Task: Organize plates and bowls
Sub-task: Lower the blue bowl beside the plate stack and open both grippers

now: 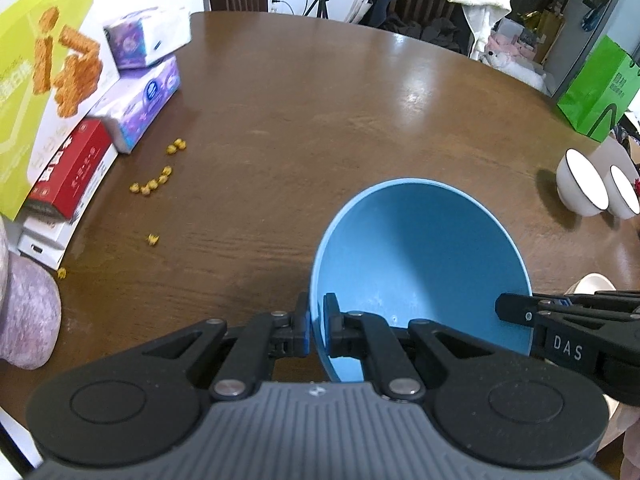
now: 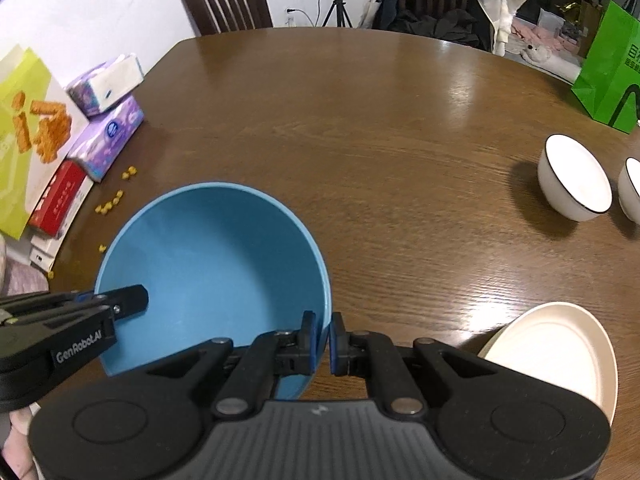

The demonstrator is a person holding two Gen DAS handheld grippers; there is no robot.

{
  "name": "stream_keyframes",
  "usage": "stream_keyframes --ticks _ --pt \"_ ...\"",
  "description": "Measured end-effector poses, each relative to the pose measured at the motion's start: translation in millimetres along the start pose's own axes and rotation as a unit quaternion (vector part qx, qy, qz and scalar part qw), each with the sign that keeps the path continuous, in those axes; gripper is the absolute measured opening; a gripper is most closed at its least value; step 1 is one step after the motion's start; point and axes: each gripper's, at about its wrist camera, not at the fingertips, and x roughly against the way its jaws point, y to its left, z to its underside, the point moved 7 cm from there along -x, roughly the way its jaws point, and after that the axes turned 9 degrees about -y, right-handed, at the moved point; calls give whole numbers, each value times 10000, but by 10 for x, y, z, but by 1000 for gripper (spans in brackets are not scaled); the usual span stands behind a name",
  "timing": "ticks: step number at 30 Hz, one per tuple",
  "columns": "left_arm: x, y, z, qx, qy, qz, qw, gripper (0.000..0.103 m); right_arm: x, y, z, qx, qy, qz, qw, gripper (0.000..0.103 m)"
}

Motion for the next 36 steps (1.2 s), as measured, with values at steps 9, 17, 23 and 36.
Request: stream_keyframes --ticks 9,17,23,36 --pt "-37 174 163 26 146 -14 9999 7 -91 195 137 194 82 32 9998 6" --pt "-136 222 307 -48 316 -43 9995 7 -202 289 252 377 160 80 9991 7" --pt "-160 207 356 -135 319 -57 9994 7 -247 314 343 509 141 128 9985 7" --pt "-42 215 262 -87 89 -75 9999 47 -140 202 247 133 -72 -190 9997 30"
